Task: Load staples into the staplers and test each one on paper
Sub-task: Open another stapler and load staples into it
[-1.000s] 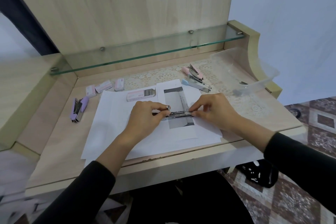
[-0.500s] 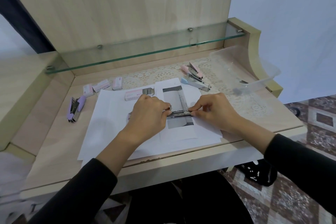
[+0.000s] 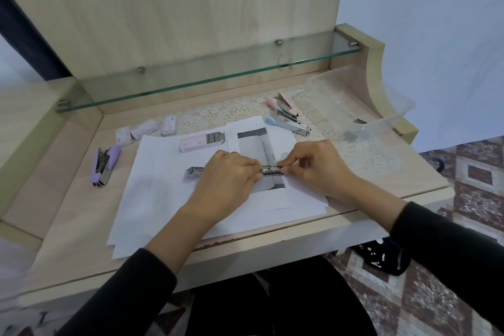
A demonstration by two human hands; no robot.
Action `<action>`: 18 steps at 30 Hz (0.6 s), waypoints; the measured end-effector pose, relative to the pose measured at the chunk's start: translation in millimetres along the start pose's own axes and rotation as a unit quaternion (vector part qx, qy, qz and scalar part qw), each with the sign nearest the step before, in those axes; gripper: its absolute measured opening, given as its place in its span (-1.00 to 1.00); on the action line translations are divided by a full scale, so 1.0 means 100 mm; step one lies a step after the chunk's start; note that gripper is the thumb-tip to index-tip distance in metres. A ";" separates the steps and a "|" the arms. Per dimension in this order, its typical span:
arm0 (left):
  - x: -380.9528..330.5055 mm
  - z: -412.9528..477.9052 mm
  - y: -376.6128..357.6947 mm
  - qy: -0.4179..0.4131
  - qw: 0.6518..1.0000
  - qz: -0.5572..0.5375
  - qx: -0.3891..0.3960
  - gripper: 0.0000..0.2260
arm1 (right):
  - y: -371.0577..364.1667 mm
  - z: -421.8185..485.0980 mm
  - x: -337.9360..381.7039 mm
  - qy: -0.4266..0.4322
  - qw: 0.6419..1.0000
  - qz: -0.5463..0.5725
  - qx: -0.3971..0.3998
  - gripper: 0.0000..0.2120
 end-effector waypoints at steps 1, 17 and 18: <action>-0.01 -0.04 -0.01 -0.006 1.000 0.005 -0.005 -0.70 | 0.00 0.00 -0.01 0.000 1.000 0.000 -0.001 -0.99; 0.74 -0.47 0.31 0.190 0.981 -0.048 -0.009 -0.64 | -0.08 -0.01 0.19 0.090 0.989 -0.109 0.041 -0.68; 0.82 -0.50 0.32 0.215 0.974 -0.067 0.000 -0.65 | -0.08 -0.02 0.19 0.086 0.990 -0.108 0.041 -0.69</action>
Point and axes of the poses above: each hand's wrist, its own z-axis towards the middle knuckle, its own y-axis out of the back of the hand, x = y × z, the point moved 7 cm from there along z, towards the middle knuckle, and after that the axes turned 5 degrees about -z, right-handed, at the moved point
